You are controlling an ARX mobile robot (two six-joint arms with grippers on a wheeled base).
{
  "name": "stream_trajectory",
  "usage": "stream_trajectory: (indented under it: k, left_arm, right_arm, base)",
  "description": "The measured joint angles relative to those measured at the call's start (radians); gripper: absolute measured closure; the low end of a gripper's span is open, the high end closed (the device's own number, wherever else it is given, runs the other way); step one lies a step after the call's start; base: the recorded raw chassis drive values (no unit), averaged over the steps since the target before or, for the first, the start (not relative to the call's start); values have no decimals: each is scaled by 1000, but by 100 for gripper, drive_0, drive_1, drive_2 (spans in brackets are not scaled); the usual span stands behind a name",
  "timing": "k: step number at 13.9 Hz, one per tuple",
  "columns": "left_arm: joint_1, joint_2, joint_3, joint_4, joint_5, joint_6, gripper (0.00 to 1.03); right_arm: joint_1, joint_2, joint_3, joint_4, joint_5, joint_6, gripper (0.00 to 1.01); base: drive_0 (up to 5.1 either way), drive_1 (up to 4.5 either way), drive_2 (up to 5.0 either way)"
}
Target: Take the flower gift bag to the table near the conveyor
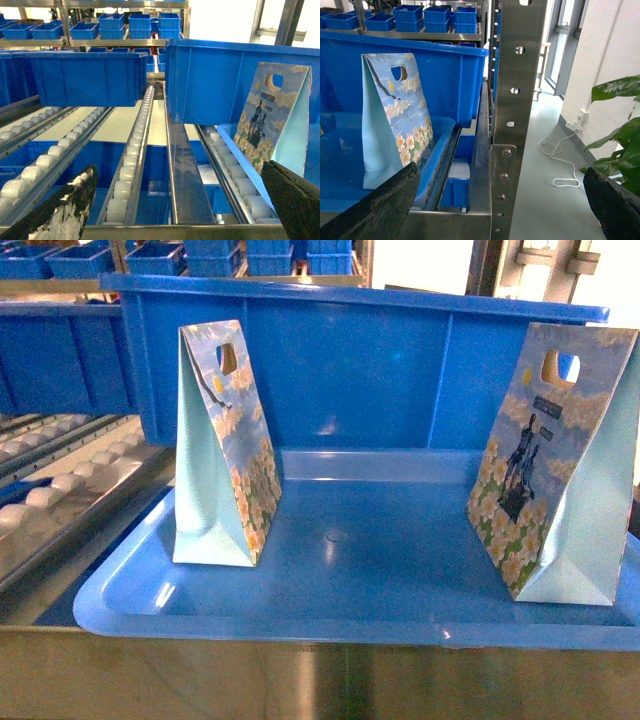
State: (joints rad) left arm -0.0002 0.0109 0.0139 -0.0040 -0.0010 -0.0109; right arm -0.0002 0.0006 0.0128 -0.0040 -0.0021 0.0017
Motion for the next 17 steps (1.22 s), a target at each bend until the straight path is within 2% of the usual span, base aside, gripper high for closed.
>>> stream_trajectory:
  k: [5, 6, 8, 10, 12, 13, 15, 17]
  left_arm:
    - [0, 0, 0, 3, 0, 0, 5]
    - [6, 38, 1, 89, 23, 1, 5]
    - [62, 198, 8, 234, 84, -3, 5]
    - [95, 323, 46, 359, 123, -13, 5]
    - [108, 451, 121, 476, 149, -32, 5]
    - [85, 570, 186, 567, 151, -43, 5]
    - [17, 721, 267, 653, 137, -47, 5]
    - [-70, 858, 356, 707, 98, -42, 5]
  right_arm:
    - [0, 0, 0, 0, 0, 0, 3]
    - [9, 8, 0, 16, 6, -2, 3]
    - [121, 181, 14, 198, 66, -23, 3]
    - [182, 328, 48, 303, 113, -30, 3]
    - [263, 454, 114, 393, 153, -42, 3]
    - [319, 562, 175, 454, 165, -48, 3]
    - [351, 696, 234, 515, 172, -48, 3]
    - [378, 831, 306, 560, 174, -52, 3]
  base:
    - [0, 0, 0]
    - [0, 0, 0]
    - [0, 0, 0]
    - [0, 0, 0]
    - [0, 0, 0]
    - [0, 0, 0]
    - [0, 0, 0]
    - [0, 0, 0]
